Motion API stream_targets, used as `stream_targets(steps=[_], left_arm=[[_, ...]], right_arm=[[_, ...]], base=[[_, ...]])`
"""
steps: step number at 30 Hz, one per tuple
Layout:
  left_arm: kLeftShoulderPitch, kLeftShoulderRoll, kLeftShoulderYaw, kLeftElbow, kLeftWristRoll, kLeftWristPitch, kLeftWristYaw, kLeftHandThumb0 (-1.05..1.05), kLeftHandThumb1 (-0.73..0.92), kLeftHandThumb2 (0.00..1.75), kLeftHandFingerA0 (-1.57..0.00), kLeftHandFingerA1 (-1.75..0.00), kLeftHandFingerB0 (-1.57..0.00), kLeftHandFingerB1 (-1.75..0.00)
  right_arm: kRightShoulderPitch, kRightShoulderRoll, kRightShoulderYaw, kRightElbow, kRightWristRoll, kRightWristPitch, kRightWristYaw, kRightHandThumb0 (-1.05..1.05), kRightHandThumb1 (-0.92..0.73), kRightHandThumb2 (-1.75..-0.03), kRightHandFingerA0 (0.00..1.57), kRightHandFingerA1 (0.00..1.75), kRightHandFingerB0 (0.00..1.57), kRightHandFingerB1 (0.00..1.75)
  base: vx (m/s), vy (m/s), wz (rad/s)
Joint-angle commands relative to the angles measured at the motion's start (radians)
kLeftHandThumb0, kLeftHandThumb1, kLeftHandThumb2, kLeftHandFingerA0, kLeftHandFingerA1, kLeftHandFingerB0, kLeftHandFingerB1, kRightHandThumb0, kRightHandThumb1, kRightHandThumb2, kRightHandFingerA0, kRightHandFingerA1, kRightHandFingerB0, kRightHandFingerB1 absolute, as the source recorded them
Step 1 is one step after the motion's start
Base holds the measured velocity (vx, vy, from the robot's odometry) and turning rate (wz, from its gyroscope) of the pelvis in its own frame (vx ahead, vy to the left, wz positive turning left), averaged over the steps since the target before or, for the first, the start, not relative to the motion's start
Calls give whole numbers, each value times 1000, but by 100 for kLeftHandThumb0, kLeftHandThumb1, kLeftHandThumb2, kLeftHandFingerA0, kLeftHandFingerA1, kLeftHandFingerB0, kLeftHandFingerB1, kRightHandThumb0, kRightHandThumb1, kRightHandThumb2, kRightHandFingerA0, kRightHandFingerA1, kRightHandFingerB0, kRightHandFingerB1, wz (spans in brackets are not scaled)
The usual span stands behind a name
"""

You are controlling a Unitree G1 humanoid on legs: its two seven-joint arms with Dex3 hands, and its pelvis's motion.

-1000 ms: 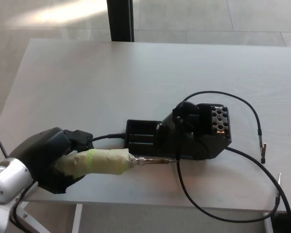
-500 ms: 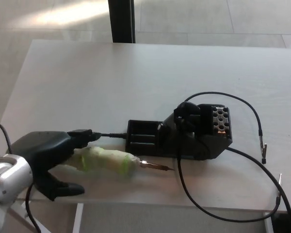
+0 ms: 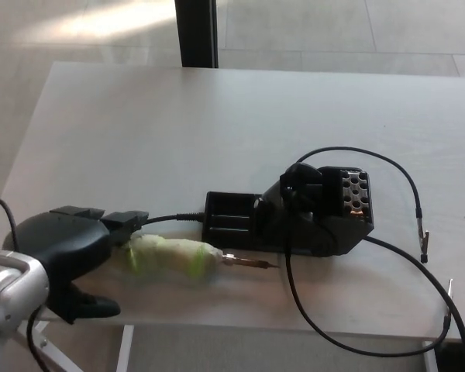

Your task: Use the left hand of the robot to grab the soldering gun kept on the middle of the table and pull it out of its base and keep it on the left side of the base

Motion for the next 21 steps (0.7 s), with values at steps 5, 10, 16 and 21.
stream_targets(steps=[5,10,16,21], left_arm=[[45,20,209,-90,-197,4,-48,-65,69,61,0,0,0,0],[-4,-237,679,-248,-816,374,-127,-88,54,87,0,-15,0,0],[21,-331,1120,-230,-1254,532,9,-71,50,86,0,-23,0,-19],[147,-366,1305,-97,-1281,472,54,-64,53,94,0,-42,0,-39]], right_arm=[[15,-19,-8,6,4,-20,12,-99,-37,-130,136,92,72,116],[21,-16,-8,7,5,-13,4,-95,-28,-125,137,87,68,128],[25,-12,-10,7,9,-20,7,-99,-38,-131,136,93,72,117],[25,-10,-14,8,13,-11,2,-100,-37,-130,135,94,70,117]], base=[[0,0,0],[0,0,0],[0,0,0],[0,0,0]])
